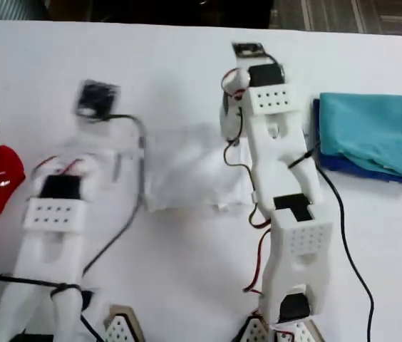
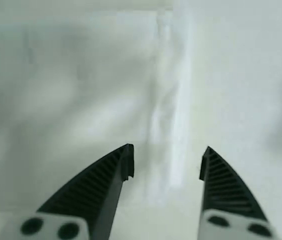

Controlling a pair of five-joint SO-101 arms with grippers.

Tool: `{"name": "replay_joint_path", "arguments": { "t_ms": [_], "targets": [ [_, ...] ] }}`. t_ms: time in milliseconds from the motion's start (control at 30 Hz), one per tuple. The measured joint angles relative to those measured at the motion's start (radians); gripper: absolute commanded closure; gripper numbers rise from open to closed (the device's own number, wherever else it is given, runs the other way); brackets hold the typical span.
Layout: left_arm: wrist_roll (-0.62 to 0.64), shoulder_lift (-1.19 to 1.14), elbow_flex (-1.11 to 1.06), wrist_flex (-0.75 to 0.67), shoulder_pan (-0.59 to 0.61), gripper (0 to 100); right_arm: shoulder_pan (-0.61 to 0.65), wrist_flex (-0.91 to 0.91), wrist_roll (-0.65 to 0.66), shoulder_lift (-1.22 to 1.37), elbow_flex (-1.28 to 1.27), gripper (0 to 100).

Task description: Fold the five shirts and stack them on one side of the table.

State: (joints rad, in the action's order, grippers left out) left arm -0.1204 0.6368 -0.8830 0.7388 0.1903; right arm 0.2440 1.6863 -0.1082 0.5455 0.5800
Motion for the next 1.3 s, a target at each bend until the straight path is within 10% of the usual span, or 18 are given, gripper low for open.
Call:
{"name": "replay_joint_path", "arguments": {
  "t_ms": [300,1300],
  "targets": [
    [0.0,0.003,-0.138,-0.071,0.218,97,0.018,-0.146,-0.04,0.064,-0.086,77.6],
    [0.0,0.006,-0.302,-0.258,0.23,97,0.006,0.023,0.052,0.451,0.319,77.5]
  ]
}}
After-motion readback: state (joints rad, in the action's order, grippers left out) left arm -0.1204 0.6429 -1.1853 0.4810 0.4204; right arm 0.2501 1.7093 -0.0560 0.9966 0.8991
